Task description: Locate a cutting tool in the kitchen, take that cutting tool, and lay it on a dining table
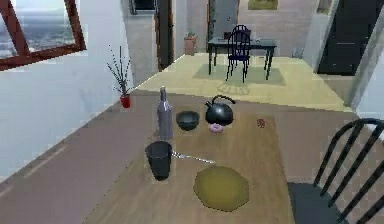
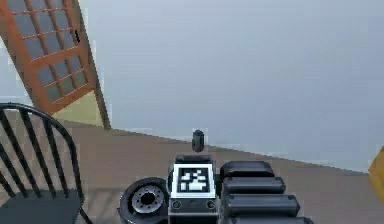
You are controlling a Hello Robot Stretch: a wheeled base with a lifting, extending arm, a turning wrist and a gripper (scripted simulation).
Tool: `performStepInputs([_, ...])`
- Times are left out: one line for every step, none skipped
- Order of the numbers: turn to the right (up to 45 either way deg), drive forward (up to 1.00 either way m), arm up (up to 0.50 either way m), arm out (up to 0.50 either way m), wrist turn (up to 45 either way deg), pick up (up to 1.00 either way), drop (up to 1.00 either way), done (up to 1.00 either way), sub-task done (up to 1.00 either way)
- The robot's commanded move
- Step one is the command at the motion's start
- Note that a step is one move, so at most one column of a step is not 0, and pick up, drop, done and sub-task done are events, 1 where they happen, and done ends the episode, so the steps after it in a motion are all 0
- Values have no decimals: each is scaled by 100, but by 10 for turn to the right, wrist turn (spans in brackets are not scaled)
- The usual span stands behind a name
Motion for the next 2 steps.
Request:
performStepInputs([-450,0,0,0,0,0,0,0,0])
performStepInputs([-240,0,0,0,0,0,0,0,0])
